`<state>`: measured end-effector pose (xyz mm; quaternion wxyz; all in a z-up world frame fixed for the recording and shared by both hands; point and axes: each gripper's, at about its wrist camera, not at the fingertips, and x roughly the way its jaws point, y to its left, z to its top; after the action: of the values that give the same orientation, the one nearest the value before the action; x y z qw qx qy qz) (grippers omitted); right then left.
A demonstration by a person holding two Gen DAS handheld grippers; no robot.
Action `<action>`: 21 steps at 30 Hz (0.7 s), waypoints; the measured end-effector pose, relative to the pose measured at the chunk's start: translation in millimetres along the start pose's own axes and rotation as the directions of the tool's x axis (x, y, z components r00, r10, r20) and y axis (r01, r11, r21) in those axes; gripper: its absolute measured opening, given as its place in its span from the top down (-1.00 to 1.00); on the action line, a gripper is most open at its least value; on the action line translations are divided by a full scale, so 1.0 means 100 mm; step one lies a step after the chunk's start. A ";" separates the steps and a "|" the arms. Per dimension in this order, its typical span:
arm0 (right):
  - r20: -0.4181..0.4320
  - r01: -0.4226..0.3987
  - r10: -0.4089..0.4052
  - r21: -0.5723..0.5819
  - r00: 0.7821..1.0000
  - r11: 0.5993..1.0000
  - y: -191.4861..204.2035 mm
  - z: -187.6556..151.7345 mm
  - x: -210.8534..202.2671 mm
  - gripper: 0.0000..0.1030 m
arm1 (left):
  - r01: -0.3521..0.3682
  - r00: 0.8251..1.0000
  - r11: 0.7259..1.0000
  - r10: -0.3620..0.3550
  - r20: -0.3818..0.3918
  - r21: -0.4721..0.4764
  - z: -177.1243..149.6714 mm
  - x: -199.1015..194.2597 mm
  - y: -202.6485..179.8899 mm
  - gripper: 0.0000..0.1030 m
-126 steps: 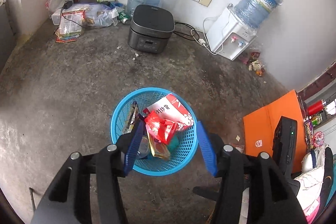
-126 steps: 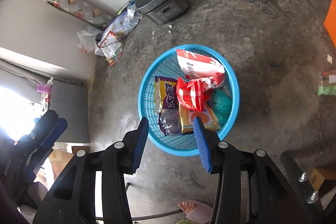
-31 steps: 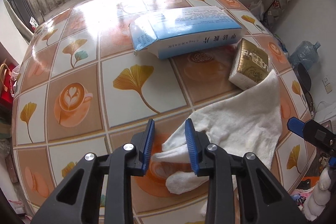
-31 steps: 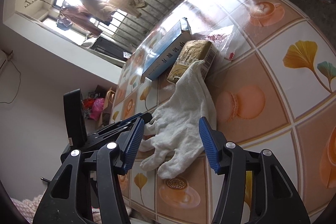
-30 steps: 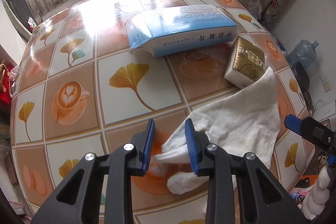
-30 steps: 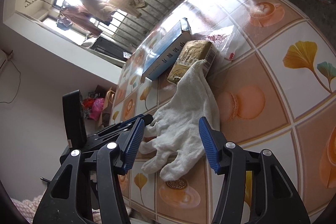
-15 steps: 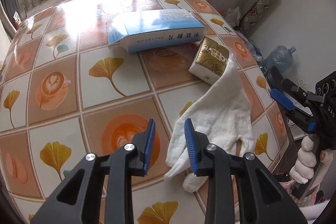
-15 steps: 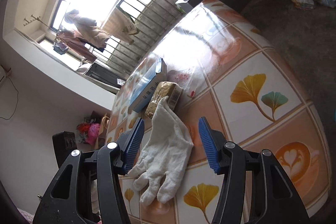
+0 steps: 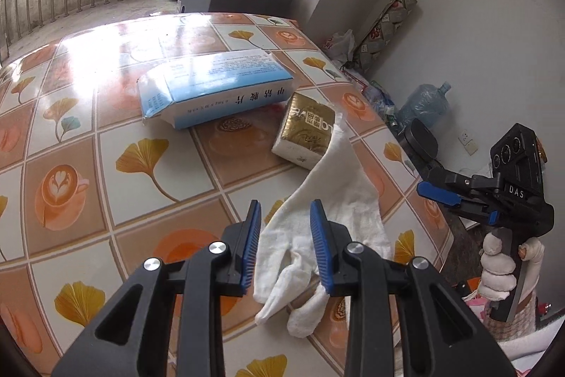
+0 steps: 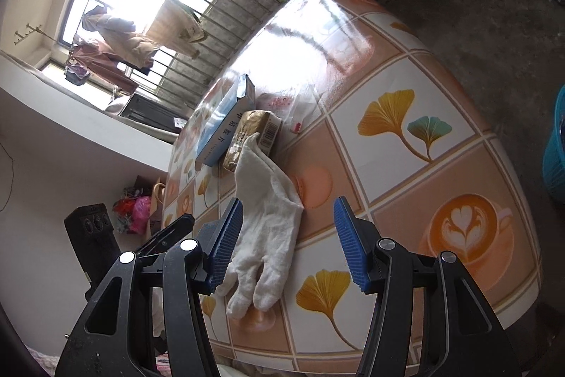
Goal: Collect trash
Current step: 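Close the right tool on the white cloth glove and lift it, then grasp the gold tissue pack with the left tool while the right tool holds the glove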
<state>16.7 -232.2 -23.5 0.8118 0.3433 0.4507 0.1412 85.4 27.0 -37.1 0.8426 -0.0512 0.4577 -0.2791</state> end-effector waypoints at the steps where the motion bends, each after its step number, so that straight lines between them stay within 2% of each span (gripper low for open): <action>1: -0.008 0.020 -0.020 -0.007 1.000 1.000 0.02 -0.03 0.04 -0.02 | 0.005 1.000 1.000 -0.005 0.002 0.028 0.02 0.03 -0.06 0.46; 6: -0.042 0.096 -0.097 -0.023 0.994 0.995 0.08 -0.12 0.27 -0.02 | -0.015 1.000 0.987 0.018 -0.020 0.158 0.04 0.29 -0.29 0.46; 9: -0.032 0.133 -0.135 -0.066 0.990 0.989 0.18 -0.10 0.38 -0.02 | -0.006 0.998 0.985 0.016 -0.053 0.175 -0.01 0.43 -0.32 0.46; 11: -0.020 0.167 -0.170 -0.101 0.985 0.981 0.25 -0.08 0.44 -0.01 | 0.009 0.997 0.988 0.004 -0.081 0.152 -0.04 0.50 -0.28 0.46; 12: -0.016 0.178 -0.181 -0.114 0.983 0.977 0.28 -0.06 0.48 0.06 | 0.019 0.995 0.991 -0.006 -0.099 0.132 -0.05 0.53 -0.25 0.46; 14: -0.023 0.198 -0.203 -0.139 0.979 0.970 0.34 -0.06 0.56 0.35 | 0.039 0.995 0.993 -0.029 -0.092 0.109 -0.07 0.53 -0.21 0.47; 16: -0.030 0.226 -0.233 -0.156 0.972 0.962 0.37 -0.05 0.62 0.79 | 0.051 0.995 0.994 -0.042 -0.088 0.098 -0.08 0.53 -0.19 0.47; 18: -0.038 0.229 -0.239 -0.164 0.970 0.959 0.38 -0.07 0.64 0.91 | 0.079 0.994 0.994 -0.071 -0.088 0.081 -0.09 0.52 -0.17 0.47; 21: -0.025 0.237 -0.246 -0.184 0.969 0.954 0.39 -0.09 0.57 0.94 | 0.141 0.985 0.989 -0.135 -0.104 0.051 -0.11 0.52 -0.17 0.47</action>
<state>43.9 -169.6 -36.2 0.8396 0.2074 0.4941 0.0891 91.3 -11.8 -76.3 0.7983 -0.0439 0.4864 -0.3523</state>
